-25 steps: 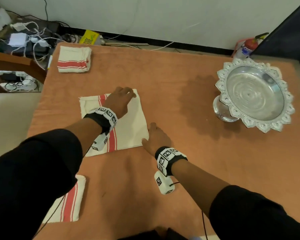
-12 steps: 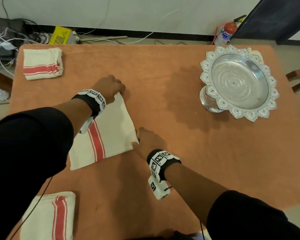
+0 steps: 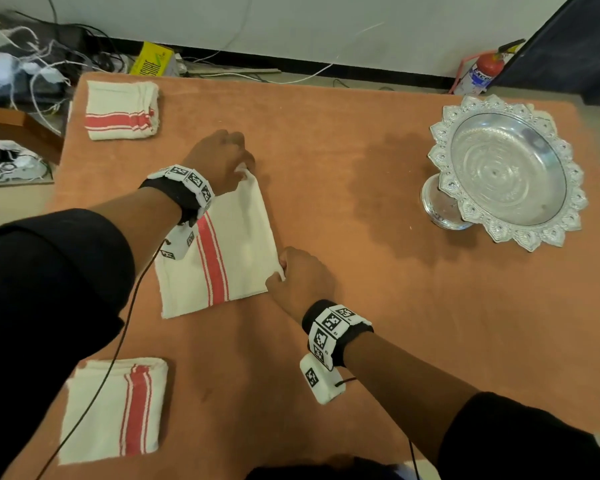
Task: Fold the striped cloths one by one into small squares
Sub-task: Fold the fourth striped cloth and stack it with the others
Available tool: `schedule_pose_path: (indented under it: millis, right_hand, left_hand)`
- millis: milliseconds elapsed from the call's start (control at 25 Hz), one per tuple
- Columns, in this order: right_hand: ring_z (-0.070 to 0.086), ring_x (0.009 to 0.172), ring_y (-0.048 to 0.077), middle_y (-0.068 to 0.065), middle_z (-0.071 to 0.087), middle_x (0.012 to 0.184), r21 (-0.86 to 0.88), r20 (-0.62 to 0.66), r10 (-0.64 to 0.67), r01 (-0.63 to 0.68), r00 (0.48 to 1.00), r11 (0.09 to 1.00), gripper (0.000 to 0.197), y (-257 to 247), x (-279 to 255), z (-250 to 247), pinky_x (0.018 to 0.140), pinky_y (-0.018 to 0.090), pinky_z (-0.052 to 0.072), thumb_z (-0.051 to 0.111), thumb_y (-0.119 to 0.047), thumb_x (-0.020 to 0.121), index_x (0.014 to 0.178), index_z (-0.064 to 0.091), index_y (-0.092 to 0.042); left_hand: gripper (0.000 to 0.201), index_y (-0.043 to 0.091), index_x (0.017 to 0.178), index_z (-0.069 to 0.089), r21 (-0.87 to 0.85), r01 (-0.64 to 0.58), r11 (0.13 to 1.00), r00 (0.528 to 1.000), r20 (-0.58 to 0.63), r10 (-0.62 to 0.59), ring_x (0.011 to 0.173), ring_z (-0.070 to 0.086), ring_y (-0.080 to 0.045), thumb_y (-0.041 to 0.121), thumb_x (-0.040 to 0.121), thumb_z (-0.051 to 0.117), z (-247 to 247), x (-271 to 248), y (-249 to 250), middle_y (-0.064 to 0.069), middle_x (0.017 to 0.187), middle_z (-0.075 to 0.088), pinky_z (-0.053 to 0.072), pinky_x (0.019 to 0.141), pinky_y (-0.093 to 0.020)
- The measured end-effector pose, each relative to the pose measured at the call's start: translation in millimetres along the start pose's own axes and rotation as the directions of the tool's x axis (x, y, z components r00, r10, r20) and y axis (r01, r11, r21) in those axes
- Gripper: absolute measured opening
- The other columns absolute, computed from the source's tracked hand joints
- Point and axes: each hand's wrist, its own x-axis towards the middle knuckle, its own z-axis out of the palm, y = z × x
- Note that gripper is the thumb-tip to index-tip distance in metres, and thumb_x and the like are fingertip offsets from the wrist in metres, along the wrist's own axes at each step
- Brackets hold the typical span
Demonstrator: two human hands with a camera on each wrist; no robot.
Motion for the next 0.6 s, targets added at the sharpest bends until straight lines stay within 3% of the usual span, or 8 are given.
schedule_pose_path:
  millis: [160,240,320,440,600]
  right_hand:
    - [0.052,0.08,0.014,-0.009,0.057,0.09,-0.037,-0.136,-0.213,0.21,0.968,0.977,0.014,-21.5,-14.4,14.2,0.063,0.032,0.043,0.058,-0.033,0.081,0.092,0.056,-0.025]
    - [0.053,0.08,0.014,-0.01,0.058,0.092,-0.026,-0.111,-0.32,0.319,0.941,0.947,0.013,-37.5,-17.9,24.0,0.063,0.033,0.046,0.057,-0.031,0.083,0.095,0.054,-0.027]
    - [0.054,0.079,0.016,-0.009,0.058,0.092,-0.031,-0.068,-0.416,0.414,0.907,0.91,0.015,-52.7,-18.9,33.8,0.061,0.035,0.047,0.058,-0.028,0.084,0.099,0.056,-0.027]
    - [0.057,0.079,0.02,-0.005,0.06,0.092,-0.063,-0.023,-0.519,0.517,0.854,0.854,0.019,-73.4,-17.7,51.3,0.059,0.034,0.047,0.062,-0.023,0.083,0.102,0.061,-0.023]
    - [0.058,0.08,0.023,-0.001,0.061,0.091,-0.107,0.061,-0.577,0.581,0.814,0.807,0.016,-91.3,-14.4,69.3,0.057,0.033,0.042,0.062,-0.021,0.083,0.098,0.064,-0.02]
  left_hand:
    - [0.028,0.031,0.101,0.08,-0.218,0.169,0.961,0.98,-0.069,-0.188,0.077,0.067,-0.029,0.019,0.083,0.062,-13.7,-35.3,-10.3,0.001,0.082,0.076,0.058,0.077,-0.042]
    - [0.031,0.03,0.093,0.08,-0.376,0.265,0.888,0.942,-0.097,-0.322,0.069,0.068,-0.026,0.014,0.081,0.057,-13.6,-58.9,-21.9,0.002,0.079,0.077,0.059,0.073,-0.039]
    - [0.029,0.031,0.09,0.08,-0.57,0.357,0.74,0.875,-0.074,-0.479,0.068,0.072,-0.022,0.018,0.081,0.056,-10.9,-81.1,-33.7,0.004,0.079,0.078,0.062,0.072,-0.037]
    - [0.013,0.023,0.095,0.082,-0.797,0.354,0.489,0.789,-0.027,-0.614,0.075,0.077,-0.024,0.022,0.089,0.071,-4.3,-112.0,-46.9,-0.004,0.084,0.079,0.065,0.072,-0.041]
    - [0.014,0.02,0.092,0.081,-0.883,0.354,0.31,0.711,0.039,-0.702,0.08,0.077,-0.034,0.009,0.087,0.075,10.8,-143.8,-60.7,-0.017,0.083,0.077,0.066,0.074,-0.043]
